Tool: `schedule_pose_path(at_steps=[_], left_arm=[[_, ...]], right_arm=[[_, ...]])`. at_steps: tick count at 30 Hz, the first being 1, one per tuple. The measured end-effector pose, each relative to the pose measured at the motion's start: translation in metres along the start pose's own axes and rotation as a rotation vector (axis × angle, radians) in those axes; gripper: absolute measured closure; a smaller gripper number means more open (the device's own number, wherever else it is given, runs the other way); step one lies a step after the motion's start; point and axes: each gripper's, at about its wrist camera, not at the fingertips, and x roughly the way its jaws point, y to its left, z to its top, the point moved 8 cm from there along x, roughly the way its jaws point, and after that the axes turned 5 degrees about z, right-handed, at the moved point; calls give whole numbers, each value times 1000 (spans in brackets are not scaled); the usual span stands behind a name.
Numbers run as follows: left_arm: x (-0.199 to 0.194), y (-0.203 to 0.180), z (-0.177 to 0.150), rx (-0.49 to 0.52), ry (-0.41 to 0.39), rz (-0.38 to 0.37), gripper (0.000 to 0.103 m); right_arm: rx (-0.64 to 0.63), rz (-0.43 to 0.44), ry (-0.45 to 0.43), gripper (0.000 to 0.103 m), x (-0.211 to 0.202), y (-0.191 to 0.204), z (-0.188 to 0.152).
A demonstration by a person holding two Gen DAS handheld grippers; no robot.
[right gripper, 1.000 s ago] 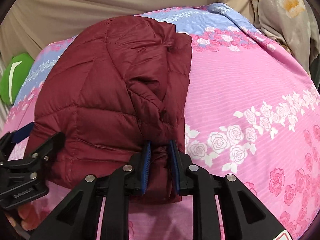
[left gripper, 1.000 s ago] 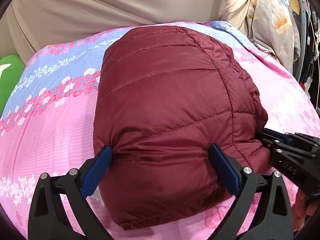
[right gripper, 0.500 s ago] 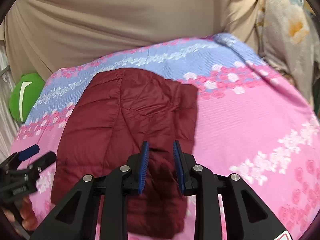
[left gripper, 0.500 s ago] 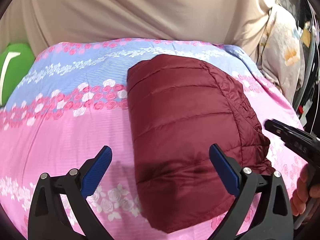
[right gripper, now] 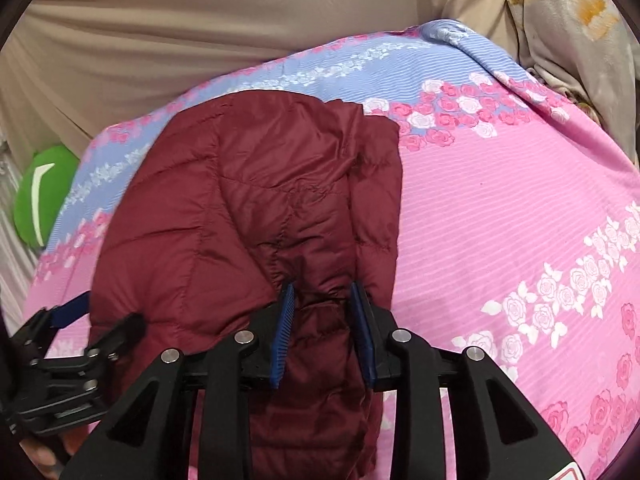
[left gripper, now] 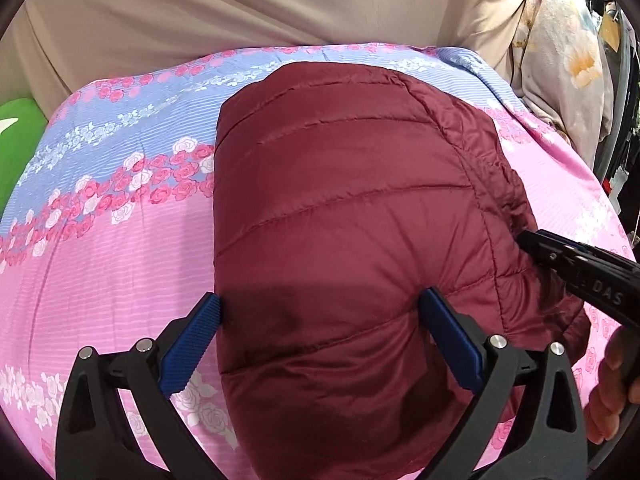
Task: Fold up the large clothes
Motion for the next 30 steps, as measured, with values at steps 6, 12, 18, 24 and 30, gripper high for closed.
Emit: schedule_pose_path(at_steps=[6, 12, 18, 24, 30], left_arm=[[1, -2, 0, 7, 3, 4, 5], [-26, 11, 10, -11, -61, -24, 5], [-3, 13, 11, 4, 11, -28, 5], [-7, 33, 8, -56, 56, -119, 5], [11, 51, -10, -159, 181, -242, 5]], right_arm=[[-2, 21, 37, 87, 13, 0, -8], [47, 68, -64, 96, -25, -7, -3], [9, 28, 31, 86, 3, -11, -15], [6, -16, -4, 34, -24, -16, -16], [114, 121, 117, 30, 1, -23, -40]])
